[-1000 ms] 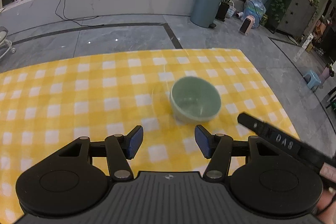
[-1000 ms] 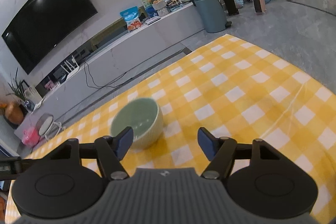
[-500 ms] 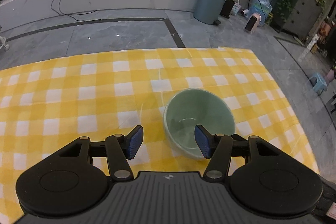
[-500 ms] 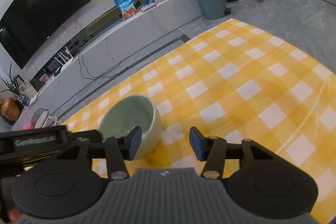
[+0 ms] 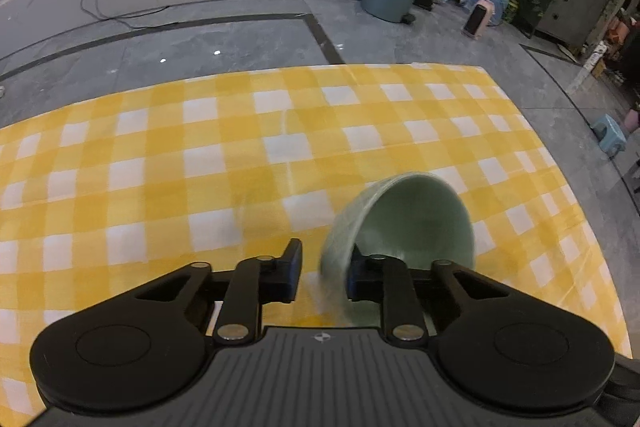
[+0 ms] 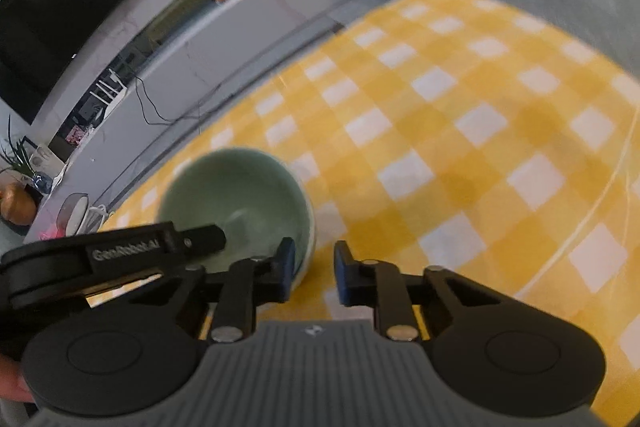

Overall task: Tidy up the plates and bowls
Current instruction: 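Close both grippers on the green bowl rim, then lift the green bowl with both grippers toward the bowl stack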

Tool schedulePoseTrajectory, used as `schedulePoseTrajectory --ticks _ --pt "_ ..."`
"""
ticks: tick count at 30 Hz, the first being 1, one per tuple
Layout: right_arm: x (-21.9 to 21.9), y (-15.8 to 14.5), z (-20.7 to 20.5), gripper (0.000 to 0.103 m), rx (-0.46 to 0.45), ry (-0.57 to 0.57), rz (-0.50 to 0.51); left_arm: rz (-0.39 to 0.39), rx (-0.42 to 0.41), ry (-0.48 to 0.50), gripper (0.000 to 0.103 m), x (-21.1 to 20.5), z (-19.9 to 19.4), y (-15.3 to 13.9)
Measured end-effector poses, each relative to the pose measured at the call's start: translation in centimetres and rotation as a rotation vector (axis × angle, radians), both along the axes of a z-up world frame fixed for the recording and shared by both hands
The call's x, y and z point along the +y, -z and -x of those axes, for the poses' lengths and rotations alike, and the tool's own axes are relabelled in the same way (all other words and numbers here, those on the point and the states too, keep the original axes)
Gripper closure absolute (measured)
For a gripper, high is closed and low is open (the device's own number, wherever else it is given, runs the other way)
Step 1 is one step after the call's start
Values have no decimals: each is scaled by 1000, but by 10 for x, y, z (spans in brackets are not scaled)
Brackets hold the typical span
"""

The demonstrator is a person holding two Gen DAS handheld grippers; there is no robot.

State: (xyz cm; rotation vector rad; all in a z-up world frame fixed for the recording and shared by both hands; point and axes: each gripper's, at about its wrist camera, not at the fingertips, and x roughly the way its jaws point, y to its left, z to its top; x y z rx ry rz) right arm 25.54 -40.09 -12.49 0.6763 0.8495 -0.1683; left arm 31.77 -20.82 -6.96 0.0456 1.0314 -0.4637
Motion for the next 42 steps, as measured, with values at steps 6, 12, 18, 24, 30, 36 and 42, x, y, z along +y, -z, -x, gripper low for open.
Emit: schedulePoseTrajectory --ticks 6,12,18,24,30,36,42 --pt "2 -3 1 96 -2 -5 -5 -42 -23 13 92 -7 8 -4" --pt "1 -9 1 97 22 -3 -30 -74 -3 -3 92 -6 12 -6" --pt "5 -20 6 97 41 -34 -60 -105 -10 -17 92 1 23 -21" --pt "18 -39 17 97 46 -96 -55 -134 -20 -34 92 12 42 -40" --pt "28 -61 35 97 6 -153 -104 -152 -30 -78 92 28 63 -69" --pt "46 -93 70 96 -62 -234 -92 -170 -75 -87 92 42 101 -102" --pt "56 -115 108 96 -86 -287 -113 -193 -86 -102 91 51 140 -122"
